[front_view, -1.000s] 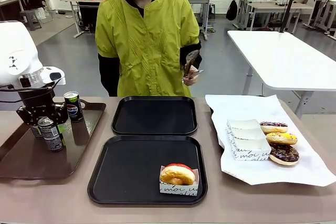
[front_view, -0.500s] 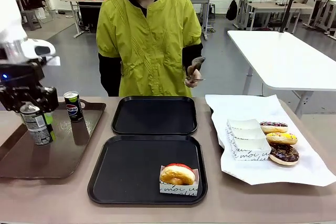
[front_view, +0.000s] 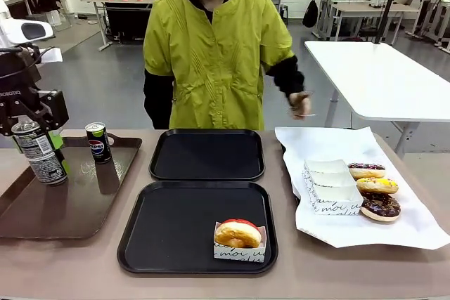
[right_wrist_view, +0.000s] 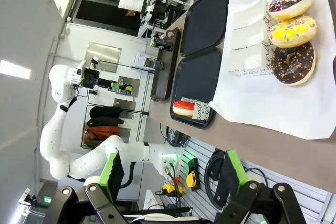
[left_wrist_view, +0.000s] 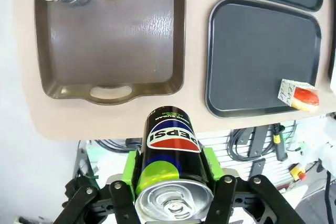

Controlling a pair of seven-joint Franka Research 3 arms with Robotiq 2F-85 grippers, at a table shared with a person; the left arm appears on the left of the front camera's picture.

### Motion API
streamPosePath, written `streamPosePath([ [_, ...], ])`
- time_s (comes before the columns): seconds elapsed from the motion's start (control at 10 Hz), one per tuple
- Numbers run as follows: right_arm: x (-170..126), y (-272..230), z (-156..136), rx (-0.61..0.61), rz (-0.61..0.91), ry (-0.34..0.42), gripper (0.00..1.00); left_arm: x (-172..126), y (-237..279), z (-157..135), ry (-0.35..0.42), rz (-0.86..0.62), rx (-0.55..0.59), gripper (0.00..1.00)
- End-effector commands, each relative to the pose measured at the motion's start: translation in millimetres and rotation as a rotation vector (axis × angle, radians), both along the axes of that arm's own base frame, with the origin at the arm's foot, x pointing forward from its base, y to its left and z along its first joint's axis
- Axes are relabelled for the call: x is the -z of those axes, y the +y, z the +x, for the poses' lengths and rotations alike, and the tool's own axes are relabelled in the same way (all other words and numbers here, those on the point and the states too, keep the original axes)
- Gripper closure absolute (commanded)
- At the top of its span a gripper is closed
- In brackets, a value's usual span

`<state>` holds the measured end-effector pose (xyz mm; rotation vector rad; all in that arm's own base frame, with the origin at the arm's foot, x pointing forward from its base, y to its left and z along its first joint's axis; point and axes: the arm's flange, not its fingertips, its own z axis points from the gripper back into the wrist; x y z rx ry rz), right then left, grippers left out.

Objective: Set up donuts and drinks on trays.
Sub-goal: Pick up one Pepsi coke and place it on the Flat Tray.

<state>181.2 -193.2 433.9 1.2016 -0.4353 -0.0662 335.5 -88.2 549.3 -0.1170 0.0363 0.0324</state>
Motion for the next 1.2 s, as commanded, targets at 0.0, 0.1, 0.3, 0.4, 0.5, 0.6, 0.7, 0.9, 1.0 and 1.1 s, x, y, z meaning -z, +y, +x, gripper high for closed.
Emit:
streamPosePath([
  [0.0,-0.9,-1.8,2.4,0.006,0.015,-0.028,0.00,-4.9,-7.2,-5.7,-0.023,0.023,0.062,0.86],
  [0.1,-0.9,-1.8,2.4,0.006,0.015,-0.028,0.00,-4.9,-7.2,-5.7,-0.023,0.023,0.062,0.86],
  [0.3,-0.9,-1.8,2.4,0.006,0.015,-0.028,0.00,-4.9,-7.2,-5.7,-0.023,0.023,0.062,0.86],
  [0.4,-0.9,-1.8,2.4,0.006,0.015,-0.028,0.00,-4.9,-7.2,-5.7,-0.023,0.023,0.062,0.86],
  [0.5,-0.9,-1.8,2.4,0.006,0.015,-0.028,0.00,-4.9,-7.2,-5.7,-0.023,0.023,0.062,0.86],
  [0.6,-0.9,-1.8,2.4,0.006,0.015,-0.028,0.00,-1.6,-9.0,-3.7,-0.011,0.013,0.046,0.41],
  [0.7,-0.9,-1.8,2.4,0.006,0.015,-0.028,0.00,3.3,-26.8,3.0,-0.006,0.037,0.144,0.41],
  [0.9,-0.9,-1.8,2.4,0.006,0.015,-0.028,0.00,18.3,-76.6,25.6,-0.005,0.067,0.203,0.41],
  [1.0,-0.9,-1.8,2.4,0.006,0.015,-0.028,0.00,29.5,-101.2,36.3,0.002,0.088,0.230,0.41],
  [1.1,-0.9,-1.8,2.4,0.006,0.015,-0.028,0.00,42.5,-125.2,47.0,0.008,0.104,0.259,0.41],
])
